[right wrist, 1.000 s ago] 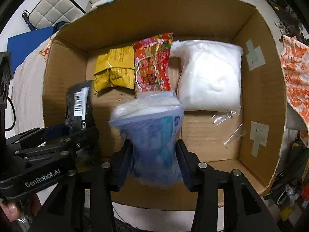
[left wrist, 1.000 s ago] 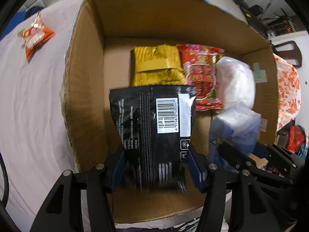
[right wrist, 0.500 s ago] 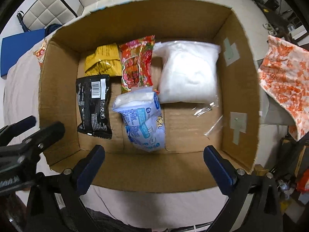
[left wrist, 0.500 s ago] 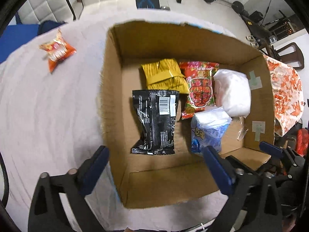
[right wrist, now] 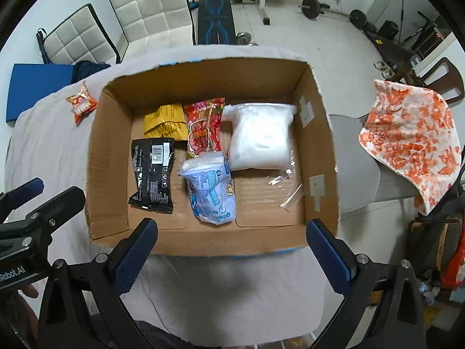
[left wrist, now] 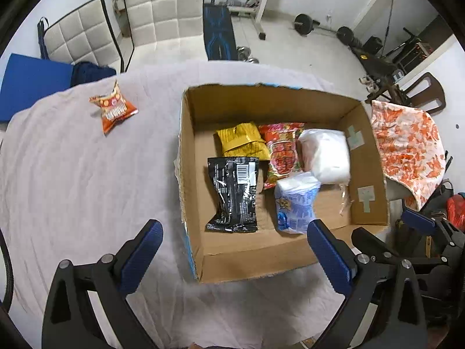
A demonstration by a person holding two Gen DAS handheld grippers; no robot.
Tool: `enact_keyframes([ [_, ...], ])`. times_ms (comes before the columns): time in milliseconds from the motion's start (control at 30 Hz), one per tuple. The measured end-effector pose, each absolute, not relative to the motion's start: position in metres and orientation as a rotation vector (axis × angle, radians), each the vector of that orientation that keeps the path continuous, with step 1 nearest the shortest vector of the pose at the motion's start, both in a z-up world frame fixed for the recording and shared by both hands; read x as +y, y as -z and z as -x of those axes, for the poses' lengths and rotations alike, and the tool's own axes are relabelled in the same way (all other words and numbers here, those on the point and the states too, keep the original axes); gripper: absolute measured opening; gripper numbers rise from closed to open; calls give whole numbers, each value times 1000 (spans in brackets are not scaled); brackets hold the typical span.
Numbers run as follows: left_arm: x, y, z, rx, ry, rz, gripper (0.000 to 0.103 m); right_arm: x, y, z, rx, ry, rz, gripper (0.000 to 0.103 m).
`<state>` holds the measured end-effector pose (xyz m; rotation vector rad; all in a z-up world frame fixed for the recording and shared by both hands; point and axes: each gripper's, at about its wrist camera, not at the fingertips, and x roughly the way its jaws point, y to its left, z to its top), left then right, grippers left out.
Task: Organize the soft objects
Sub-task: 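Lower both packs into the box and open both tools, then grasp the orange panda-print bag with the right tool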
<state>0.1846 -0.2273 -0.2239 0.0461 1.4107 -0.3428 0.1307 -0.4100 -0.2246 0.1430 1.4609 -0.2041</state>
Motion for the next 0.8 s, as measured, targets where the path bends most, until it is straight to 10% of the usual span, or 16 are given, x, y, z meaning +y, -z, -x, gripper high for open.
enact_keyframes([
  [800,-64,210,-292,1373,158,43,102,-220,200,-291,1434,-76,-180,103],
])
